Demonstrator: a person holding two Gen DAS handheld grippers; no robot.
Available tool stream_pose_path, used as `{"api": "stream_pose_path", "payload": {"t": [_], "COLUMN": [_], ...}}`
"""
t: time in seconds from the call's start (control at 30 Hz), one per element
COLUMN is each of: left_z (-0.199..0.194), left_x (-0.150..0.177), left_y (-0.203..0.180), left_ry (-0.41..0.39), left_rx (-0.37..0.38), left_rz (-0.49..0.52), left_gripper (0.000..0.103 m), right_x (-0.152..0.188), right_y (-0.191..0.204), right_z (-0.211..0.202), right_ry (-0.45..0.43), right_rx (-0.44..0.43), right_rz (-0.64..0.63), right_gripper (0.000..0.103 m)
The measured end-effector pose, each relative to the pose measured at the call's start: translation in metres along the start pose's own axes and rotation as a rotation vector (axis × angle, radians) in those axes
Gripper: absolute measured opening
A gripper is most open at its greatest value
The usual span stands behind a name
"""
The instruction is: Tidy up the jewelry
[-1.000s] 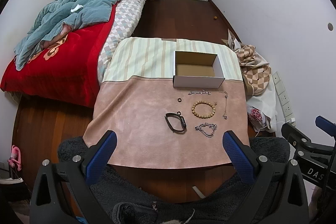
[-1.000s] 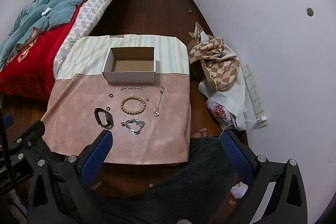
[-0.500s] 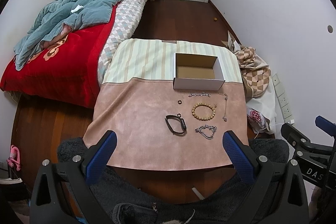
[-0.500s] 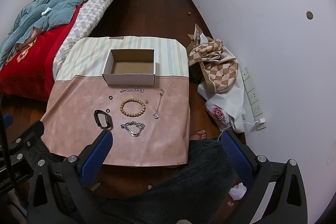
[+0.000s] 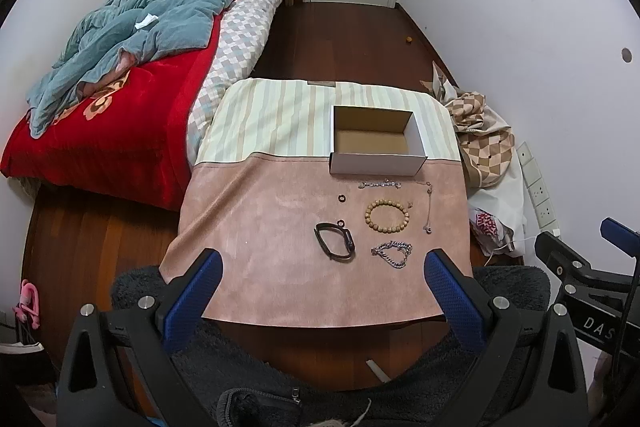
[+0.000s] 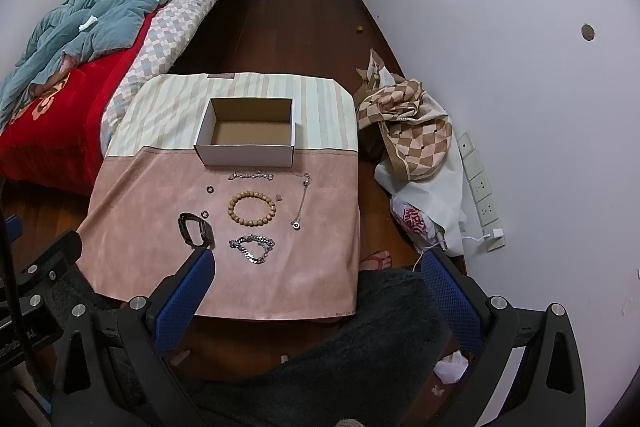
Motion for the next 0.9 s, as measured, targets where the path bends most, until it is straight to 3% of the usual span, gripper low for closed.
{"api": "stream_pose_path", "payload": {"t": [0.6,0.73,0.9], "left_z": [0.002,0.025,0.081], "left_x": [-0.003,-0.015,-0.023], "left_y": [0.000,0.005,0.020], "left_ry": [-0.012,-0.043,-0.006], "left_rx": [0.002,-0.059,-0.129], "left_rz": [0.001,-0.004,-0.025], "left_gripper": [0.103,0.103,0.103], "right_x": [-0.002,-0.012,-0.023], "right_y": [0.001,-0.005,-0.003], "right_z": [-0.003,0.020,0.096], "right_ry": [-0.032,-0.039,0.016], "right_rx": [0.014,0.018,-0.001], "right_rz": [0.001,0.034,0.047], "right_gripper": [0.103,0.103,0.103]}}
Point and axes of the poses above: each gripper's, at about its wrist camera, not at the fingertips, and z roughly the way its jaws point, y to its left, x to its underside, the point moved 3 cm from there along z, roughly the way its jaws point, and after that the axes turned 5 degrees about y, right-handed, at the moved point
